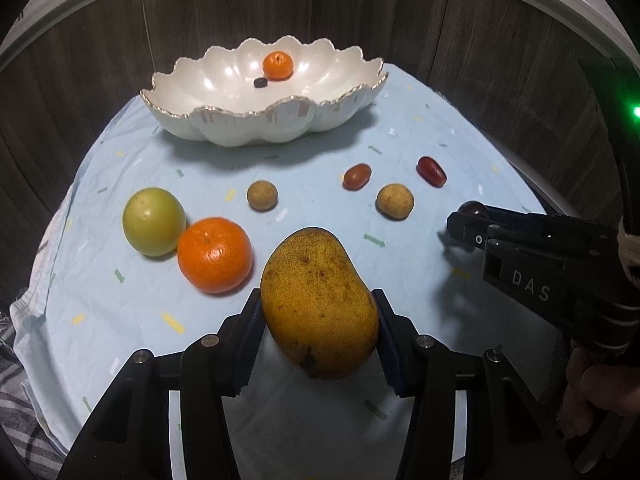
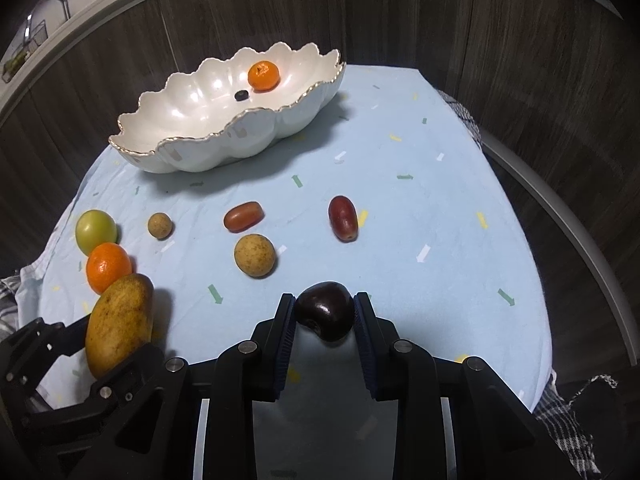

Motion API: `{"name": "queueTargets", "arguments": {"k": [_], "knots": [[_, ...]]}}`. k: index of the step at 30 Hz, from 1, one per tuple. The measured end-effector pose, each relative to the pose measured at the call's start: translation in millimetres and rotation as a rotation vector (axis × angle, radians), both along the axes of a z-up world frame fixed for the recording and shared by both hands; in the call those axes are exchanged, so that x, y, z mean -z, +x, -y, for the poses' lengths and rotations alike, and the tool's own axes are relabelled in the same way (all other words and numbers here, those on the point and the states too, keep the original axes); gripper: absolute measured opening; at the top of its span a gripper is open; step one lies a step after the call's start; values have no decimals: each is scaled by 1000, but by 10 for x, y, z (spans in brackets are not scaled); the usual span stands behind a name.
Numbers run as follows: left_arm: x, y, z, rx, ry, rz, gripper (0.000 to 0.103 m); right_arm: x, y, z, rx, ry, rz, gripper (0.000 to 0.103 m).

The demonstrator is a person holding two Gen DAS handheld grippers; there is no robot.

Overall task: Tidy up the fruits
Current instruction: 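Lift the mango with the left tool while the right tool carries the plum toward the bowl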

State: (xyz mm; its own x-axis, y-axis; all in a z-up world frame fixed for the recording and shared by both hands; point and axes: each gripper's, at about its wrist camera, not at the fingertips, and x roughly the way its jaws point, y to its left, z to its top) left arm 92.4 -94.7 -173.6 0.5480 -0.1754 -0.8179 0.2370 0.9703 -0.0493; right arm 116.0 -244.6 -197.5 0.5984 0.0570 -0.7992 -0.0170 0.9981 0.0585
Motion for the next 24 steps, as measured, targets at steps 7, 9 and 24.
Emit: {"name": "queueTargets", "arguments": {"k": [7, 9, 24], "knots": [[-153, 21, -92, -19, -19, 32, 50, -93, -58, -40, -4, 0, 14, 30], [-189, 29, -96, -22, -21, 40, 50, -115, -70, -48, -4, 0, 15, 30], [-500, 33, -178, -21, -33, 99, 50, -384, -159, -78, 5, 9, 64, 30]]}}
